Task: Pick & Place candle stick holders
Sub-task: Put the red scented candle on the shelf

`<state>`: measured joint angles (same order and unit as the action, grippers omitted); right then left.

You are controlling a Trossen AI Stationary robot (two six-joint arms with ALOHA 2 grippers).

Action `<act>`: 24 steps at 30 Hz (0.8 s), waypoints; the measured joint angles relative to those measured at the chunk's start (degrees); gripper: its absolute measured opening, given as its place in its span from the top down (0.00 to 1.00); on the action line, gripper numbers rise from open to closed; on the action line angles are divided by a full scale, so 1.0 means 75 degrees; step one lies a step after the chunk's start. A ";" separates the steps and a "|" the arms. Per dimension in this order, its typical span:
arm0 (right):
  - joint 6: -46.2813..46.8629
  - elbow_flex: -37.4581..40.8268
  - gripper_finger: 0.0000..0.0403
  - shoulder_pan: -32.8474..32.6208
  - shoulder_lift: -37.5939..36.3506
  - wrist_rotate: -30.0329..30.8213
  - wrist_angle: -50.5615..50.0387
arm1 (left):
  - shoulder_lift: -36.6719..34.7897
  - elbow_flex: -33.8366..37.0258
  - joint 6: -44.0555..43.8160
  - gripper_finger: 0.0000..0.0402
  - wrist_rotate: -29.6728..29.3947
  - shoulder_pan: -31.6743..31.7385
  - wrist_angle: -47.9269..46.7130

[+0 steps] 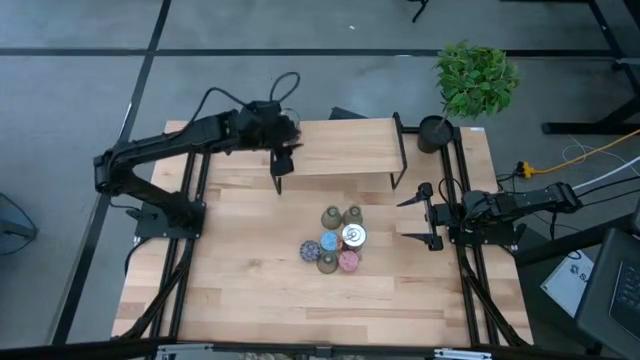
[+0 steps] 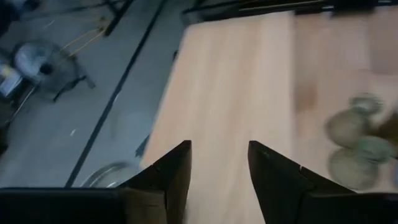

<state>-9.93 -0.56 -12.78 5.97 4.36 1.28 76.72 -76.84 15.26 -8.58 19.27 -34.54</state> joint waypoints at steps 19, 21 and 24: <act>0.0000 0.0001 0.01 0.0001 0.0000 0.0000 -0.0001 | 0.0303 0.0009 0.0042 0.64 0.0364 -0.3885 -0.0529; 0.0000 -0.0002 0.01 -0.0001 -0.0001 -0.0001 0.0000 | 0.0506 0.0009 0.0043 0.64 0.0365 -0.4207 -0.0615; 0.0000 -0.0002 0.01 -0.0002 0.0001 -0.0002 0.0000 | 0.0880 0.0009 0.0042 0.64 0.0361 -0.4561 -0.0610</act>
<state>-9.93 -0.58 -12.80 5.98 4.34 1.28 83.32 -76.77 15.57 -5.87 -14.94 -39.11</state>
